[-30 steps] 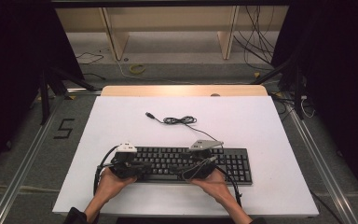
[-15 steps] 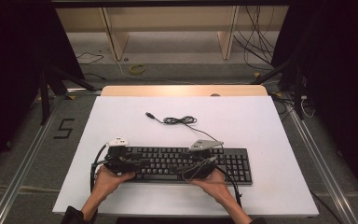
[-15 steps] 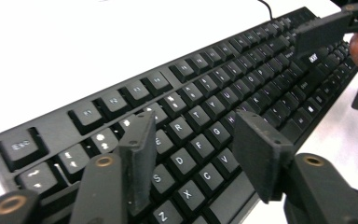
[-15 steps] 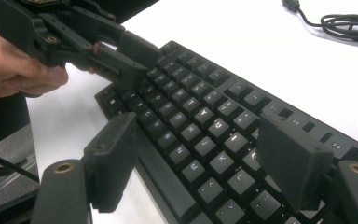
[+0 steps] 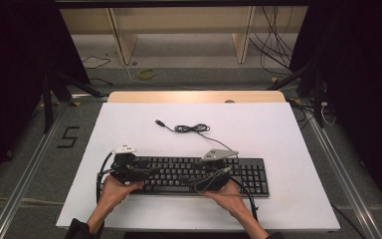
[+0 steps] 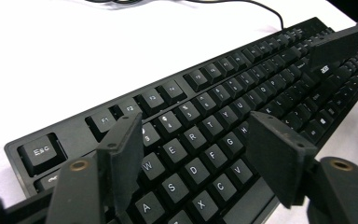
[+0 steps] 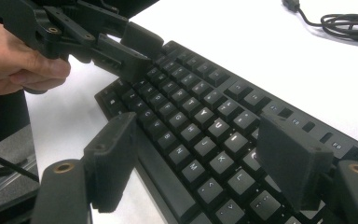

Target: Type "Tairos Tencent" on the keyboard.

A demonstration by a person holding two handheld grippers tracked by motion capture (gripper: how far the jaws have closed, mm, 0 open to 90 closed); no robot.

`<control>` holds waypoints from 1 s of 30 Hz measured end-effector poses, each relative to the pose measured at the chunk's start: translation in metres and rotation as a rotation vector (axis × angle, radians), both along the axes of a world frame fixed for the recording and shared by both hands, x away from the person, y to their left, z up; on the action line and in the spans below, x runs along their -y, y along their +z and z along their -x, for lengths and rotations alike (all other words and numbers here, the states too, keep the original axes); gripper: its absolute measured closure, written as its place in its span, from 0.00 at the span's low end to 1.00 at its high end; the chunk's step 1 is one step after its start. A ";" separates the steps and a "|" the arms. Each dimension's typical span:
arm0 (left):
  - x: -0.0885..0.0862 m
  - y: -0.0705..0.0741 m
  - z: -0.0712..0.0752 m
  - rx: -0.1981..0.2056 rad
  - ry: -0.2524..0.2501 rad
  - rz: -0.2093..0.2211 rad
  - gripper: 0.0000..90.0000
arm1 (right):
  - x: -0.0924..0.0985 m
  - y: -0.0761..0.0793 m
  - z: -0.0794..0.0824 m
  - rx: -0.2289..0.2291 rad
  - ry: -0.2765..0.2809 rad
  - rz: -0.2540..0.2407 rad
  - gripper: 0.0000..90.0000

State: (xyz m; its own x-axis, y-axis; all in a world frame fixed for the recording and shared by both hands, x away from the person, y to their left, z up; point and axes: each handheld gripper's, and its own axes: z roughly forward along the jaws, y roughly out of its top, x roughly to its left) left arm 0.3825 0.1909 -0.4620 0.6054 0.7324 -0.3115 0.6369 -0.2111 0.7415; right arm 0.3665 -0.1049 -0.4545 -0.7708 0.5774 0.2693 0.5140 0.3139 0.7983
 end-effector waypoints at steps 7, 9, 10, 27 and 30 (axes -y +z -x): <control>0.001 -0.001 -0.001 0.010 -0.006 -0.012 0.39 | 0.000 -0.001 0.000 -0.001 0.000 0.002 0.34; 0.001 -0.001 -0.002 0.012 -0.006 -0.016 0.41 | 0.000 -0.001 0.000 -0.001 0.000 0.002 0.34; 0.001 -0.001 -0.002 0.011 -0.011 -0.016 0.43 | 0.000 -0.001 0.000 -0.001 0.001 0.001 0.34; 0.002 -0.002 -0.005 0.007 -0.045 -0.045 0.82 | -0.002 -0.001 0.001 -0.001 0.011 0.001 0.34; 0.004 -0.002 -0.005 0.017 -0.051 -0.054 0.90 | -0.001 -0.001 0.000 -0.001 0.009 0.000 0.34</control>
